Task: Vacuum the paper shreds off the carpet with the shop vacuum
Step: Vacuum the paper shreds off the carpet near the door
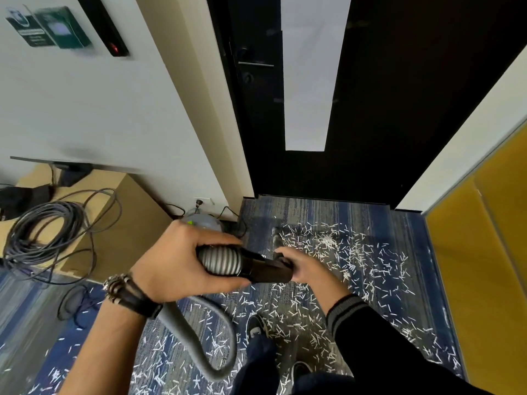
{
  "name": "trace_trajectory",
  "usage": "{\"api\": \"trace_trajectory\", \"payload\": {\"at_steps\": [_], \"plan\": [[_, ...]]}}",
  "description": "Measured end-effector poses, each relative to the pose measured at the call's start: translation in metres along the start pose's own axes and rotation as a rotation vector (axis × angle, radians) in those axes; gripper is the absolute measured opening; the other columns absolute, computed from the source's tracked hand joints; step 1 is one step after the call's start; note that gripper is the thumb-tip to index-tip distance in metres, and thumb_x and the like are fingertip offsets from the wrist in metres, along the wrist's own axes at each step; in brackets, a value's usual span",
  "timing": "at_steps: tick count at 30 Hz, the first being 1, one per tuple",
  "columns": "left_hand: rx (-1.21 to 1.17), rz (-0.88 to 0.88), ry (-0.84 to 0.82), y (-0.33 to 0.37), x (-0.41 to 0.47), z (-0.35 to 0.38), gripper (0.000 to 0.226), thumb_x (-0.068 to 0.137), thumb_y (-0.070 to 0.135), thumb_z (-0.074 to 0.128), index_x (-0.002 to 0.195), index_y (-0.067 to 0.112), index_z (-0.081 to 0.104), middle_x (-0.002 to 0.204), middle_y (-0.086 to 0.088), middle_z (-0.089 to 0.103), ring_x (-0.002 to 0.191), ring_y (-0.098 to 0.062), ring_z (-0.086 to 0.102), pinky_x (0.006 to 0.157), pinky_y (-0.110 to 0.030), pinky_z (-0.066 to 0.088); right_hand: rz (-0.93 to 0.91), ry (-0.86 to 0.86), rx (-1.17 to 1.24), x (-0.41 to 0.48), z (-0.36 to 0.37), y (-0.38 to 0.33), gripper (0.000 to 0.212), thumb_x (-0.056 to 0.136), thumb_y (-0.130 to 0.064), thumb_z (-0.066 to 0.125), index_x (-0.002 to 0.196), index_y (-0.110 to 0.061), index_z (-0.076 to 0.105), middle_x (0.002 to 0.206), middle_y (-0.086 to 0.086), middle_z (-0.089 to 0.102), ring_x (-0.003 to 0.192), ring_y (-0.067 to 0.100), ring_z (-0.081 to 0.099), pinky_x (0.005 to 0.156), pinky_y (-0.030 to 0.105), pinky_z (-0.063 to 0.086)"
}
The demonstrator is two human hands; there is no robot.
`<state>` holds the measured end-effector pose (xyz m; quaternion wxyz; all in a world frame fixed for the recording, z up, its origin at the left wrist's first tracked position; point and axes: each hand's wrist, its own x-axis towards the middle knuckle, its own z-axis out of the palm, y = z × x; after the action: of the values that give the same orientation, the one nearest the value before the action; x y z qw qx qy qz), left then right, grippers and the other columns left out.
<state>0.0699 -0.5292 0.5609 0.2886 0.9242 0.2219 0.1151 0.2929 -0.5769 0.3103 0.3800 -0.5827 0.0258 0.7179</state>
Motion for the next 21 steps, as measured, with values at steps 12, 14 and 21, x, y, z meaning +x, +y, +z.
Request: {"api": "trace_trajectory", "payload": {"at_steps": [12,14,21], "plan": [[-0.01,0.014,0.051,-0.045,0.03,-0.009,0.047,0.066,0.053,0.086,0.108,0.031,0.08,0.095,0.025,0.076,0.084,0.012,0.069,0.081,-0.013,0.055,-0.056,0.127,-0.06,0.024,0.009,-0.053,0.029,0.096,-0.027,0.057,0.112,-0.005,0.048,0.101,0.014,0.057,0.078,0.025,0.065,0.07,0.036,0.059],[-0.017,0.005,0.028,-0.058,0.037,-0.007,0.047,0.066,0.053,0.088,0.107,0.034,0.08,0.093,0.024,0.076,0.083,0.01,0.069,0.08,-0.021,0.058,-0.015,0.137,-0.091,0.033,0.006,-0.054,0.028,0.095,-0.028,0.057,0.112,-0.008,0.048,0.099,0.013,0.056,0.085,0.026,0.063,0.076,0.038,0.058],[-0.132,0.05,0.041,-0.088,0.058,-0.028,0.046,0.065,0.052,0.091,0.105,0.032,0.081,0.092,0.021,0.077,0.081,0.002,0.073,0.076,-0.028,0.06,-0.016,0.114,0.093,0.025,0.036,-0.072,0.016,0.1,-0.024,0.046,0.099,-0.008,0.046,0.084,0.01,0.056,0.069,0.022,0.06,0.056,0.031,0.055]]}}
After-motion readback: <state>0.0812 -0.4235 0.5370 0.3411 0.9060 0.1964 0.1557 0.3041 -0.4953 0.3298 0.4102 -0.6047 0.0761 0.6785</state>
